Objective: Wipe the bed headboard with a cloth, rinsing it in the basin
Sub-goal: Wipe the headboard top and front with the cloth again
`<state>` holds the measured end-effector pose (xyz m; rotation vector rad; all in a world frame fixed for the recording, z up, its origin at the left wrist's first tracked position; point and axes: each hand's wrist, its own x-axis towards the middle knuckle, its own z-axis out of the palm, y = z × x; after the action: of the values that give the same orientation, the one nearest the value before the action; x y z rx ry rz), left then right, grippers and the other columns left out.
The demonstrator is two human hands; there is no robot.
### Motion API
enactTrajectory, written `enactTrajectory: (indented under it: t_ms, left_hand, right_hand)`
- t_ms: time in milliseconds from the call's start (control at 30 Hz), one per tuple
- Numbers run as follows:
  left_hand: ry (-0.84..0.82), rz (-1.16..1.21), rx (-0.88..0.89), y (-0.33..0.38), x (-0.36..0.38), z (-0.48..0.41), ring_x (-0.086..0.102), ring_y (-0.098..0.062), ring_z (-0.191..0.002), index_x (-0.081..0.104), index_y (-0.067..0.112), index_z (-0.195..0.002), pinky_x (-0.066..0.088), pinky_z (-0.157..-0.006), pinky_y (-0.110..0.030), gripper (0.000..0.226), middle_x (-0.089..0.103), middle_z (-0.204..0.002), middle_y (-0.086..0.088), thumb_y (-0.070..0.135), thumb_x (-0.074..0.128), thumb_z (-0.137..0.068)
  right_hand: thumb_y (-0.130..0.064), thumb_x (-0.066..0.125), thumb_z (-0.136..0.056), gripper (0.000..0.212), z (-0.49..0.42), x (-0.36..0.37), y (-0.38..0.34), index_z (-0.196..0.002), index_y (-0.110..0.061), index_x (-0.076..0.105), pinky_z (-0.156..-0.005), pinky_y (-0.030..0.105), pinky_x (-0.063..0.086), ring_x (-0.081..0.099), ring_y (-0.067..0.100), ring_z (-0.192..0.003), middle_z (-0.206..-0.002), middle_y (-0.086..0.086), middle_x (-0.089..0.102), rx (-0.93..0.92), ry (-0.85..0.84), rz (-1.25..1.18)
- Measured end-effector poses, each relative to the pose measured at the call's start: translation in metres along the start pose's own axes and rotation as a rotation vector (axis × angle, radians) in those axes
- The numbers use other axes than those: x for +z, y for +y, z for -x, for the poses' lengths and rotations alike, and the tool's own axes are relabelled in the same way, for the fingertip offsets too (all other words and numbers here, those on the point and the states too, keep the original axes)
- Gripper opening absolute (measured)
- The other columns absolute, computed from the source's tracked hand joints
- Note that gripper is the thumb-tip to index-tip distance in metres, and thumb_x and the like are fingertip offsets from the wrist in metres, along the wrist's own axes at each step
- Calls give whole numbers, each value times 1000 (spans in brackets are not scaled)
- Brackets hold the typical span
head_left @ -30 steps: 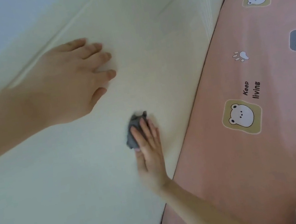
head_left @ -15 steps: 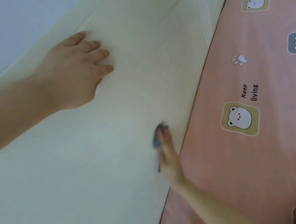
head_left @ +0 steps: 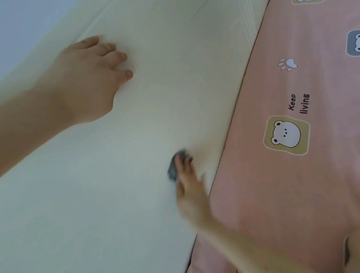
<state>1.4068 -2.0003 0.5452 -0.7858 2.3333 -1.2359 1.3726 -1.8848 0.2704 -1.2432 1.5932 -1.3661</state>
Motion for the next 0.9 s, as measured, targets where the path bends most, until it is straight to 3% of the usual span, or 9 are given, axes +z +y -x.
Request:
enactTrajectory:
  t_ms: [67, 167, 367, 533, 667, 900]
  left_hand:
    - [-42, -24, -13, 3, -3, 2, 25, -21, -141, 39, 29, -140, 8, -116, -33, 45, 32, -151, 0, 26, 36, -95]
    - [-91, -64, -20, 2, -9, 2, 21, -18, -142, 34, 32, -142, 7, -116, -32, 46, 28, -153, 3, 28, 32, -96]
    - [-136, -150, -5, 7, -17, 2, 25, -21, -140, 37, 30, -141, 8, -116, -35, 47, 31, -152, 1, 25, 33, -94]
    - [-142, -155, -9, 10, -11, 8, 21, -23, -142, 30, 27, -145, 3, -117, -37, 50, 26, -154, -1, 26, 31, -95]
    - [-60, -68, -10, 10, -11, 2, 31, -25, -136, 45, 24, -137, 3, -117, -37, 46, 40, -146, -4, 21, 39, -92]
    - [101, 41, 14, 9, 2, 6, 45, -40, -124, 61, 6, -122, 13, -114, -47, 41, 54, -131, -22, 6, 55, -82]
  right_hand:
    - [-10, 26, -101, 58, -61, -26, 9, -149, -29, 1, -118, 46, 2, 13, 17, -145, -159, 2, 8, 177, -44, 89]
    - [-14, 22, -102, 54, -105, -55, 5, -150, -29, 3, -116, 48, 15, 20, 25, -143, -158, 8, 13, 317, -81, 39]
    - [-6, 29, -99, 60, 25, -5, -6, -150, -20, 1, -118, 40, 0, 2, 19, -147, -159, 6, 5, 16, -74, 279]
    - [-10, 26, -101, 55, -27, -16, -5, -150, -25, 5, -118, 43, 1, 3, 19, -146, -159, 2, 6, 192, -4, 198]
    - [-10, 26, -101, 56, 17, -17, 1, -150, -26, 6, -117, 43, 3, 4, 18, -146, -159, -1, 10, 47, -126, 357]
    - [-10, 27, -101, 54, -6, -14, 9, -150, -24, 10, -118, 46, 9, 6, 18, -146, -158, 0, 10, 48, -52, 294]
